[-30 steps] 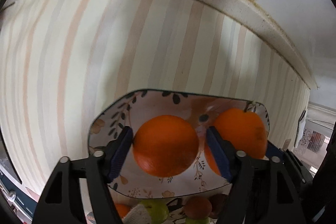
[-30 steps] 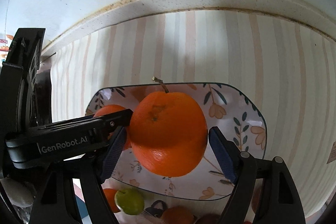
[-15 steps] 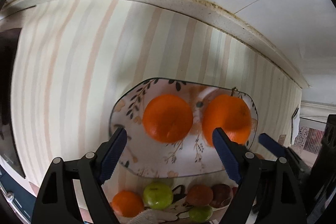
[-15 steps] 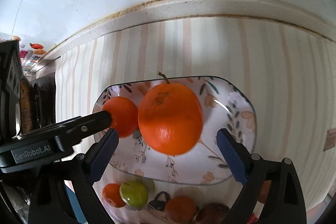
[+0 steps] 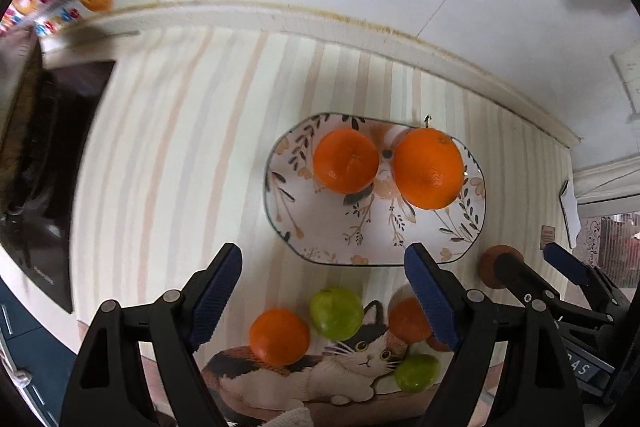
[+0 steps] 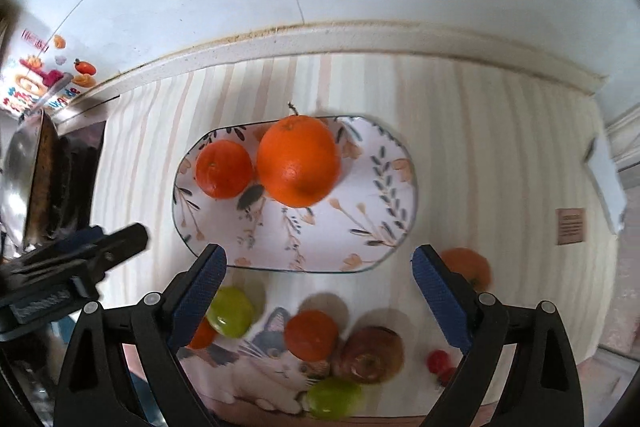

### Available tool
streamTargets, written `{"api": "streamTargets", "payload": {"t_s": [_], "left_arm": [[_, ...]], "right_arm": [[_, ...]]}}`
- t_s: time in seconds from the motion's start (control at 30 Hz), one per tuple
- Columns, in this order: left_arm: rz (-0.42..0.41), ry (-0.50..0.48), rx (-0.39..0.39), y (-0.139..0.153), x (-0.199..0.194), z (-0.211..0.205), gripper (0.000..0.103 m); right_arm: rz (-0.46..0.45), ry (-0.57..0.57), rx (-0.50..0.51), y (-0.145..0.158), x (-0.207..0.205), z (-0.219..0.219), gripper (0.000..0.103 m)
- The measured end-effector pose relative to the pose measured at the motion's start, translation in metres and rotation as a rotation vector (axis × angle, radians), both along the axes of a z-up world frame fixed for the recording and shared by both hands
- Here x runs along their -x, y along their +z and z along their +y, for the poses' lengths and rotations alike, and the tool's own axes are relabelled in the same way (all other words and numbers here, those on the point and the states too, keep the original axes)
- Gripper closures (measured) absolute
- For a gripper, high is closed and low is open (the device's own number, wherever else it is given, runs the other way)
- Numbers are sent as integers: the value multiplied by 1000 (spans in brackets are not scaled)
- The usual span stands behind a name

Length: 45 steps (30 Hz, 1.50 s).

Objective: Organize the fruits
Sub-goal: 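Lift both tools back from the plate toward the remaining fruit, then grasp an orange with the left tool while the right tool grasps a brown apple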

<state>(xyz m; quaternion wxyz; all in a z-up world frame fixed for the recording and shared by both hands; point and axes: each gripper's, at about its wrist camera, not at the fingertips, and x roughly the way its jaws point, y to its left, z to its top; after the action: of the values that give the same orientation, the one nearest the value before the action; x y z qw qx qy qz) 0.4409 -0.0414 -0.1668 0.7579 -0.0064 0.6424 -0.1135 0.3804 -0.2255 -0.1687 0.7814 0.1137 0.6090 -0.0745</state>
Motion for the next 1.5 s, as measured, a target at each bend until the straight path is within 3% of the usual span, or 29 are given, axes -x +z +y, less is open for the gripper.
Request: {"api": "streamTargets", "payload": {"t_s": [0.43,0.67,0.93,1.13,1.33,1.5], "left_arm": [[-212,-39,-2,63,61,11,20],[-285,-70,2,86,92,12,20],[-310,-86,18,98,110,15,20],[-238,-61,-13,71,102,21,20],[-87,-27,-86,4,89,30,20],[64,0,-94,-56,83,36,20]], "right_arm": [[-137,-8,51,58,67,21,7],[-201,-13,53,89,95,28,7],[-238,-31,23,107,119,31,7],[-139,-104,-67,65,116,9,7],[7,-203,-176,-12,112,-27,7],[110,-306,-299,-75,115,-52,12]]}}
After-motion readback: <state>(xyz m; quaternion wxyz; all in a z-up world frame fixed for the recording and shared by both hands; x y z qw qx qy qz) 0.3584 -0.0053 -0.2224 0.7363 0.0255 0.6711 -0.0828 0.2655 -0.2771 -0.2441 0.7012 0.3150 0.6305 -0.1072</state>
